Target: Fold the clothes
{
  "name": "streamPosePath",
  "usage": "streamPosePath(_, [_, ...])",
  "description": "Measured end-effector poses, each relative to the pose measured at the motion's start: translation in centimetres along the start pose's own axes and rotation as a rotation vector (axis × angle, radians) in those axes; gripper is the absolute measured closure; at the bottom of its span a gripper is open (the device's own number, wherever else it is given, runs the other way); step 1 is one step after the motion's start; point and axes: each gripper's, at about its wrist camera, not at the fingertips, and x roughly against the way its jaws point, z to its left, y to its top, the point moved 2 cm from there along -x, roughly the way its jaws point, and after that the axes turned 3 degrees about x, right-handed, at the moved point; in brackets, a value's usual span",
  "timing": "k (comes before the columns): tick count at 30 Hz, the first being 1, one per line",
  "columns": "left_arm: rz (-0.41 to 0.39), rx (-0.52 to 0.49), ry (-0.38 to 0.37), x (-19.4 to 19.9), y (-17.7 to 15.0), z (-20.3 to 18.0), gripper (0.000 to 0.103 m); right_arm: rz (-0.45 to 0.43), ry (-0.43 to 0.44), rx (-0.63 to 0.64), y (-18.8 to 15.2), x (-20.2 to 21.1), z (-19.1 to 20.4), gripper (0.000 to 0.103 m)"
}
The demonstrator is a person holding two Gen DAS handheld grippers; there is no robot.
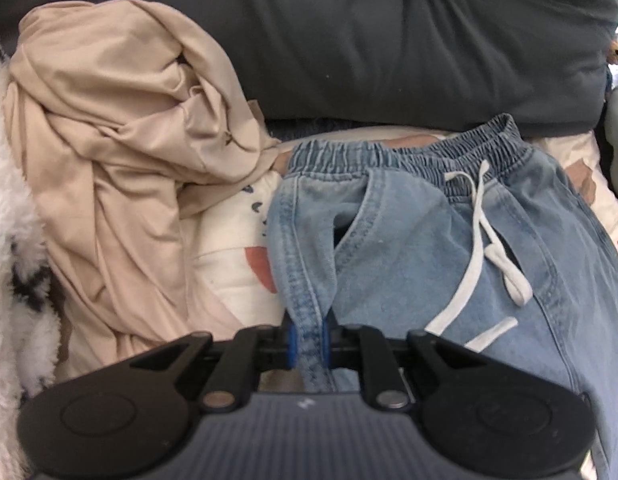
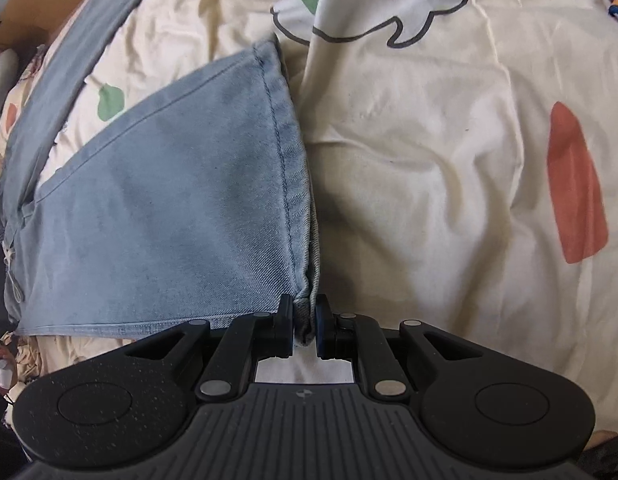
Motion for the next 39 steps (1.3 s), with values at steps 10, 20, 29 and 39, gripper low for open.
streamPosePath(10, [0.05, -0.052, 0.042, -1.5, -0.8, -0.4, 0.09, 0.075, -0.05, -0.034, -1.1, -3.3, -0.8, 0.095])
streamPosePath(20, [0.12, -0.097, 0.136, -1.3, 0.0, -0.8, 0.077, 0.08, -0.022, -0.112, -1.3, -3.7, -1.1, 0.094])
streamPosePath(29, [0.073, -0.163, 0.151, 1.3, 0.8, -1.9, 0.069, -0.065, -0.04, -0.053, 1.5, -2.1, -0.8, 0.065])
streamPosePath(39, [0.089, -0.254, 0.043, 5.6, -0.3, -6.3, 0.054, -0.213, 0.021, 0.105, 4.7, 0.1, 2.7, 0.065])
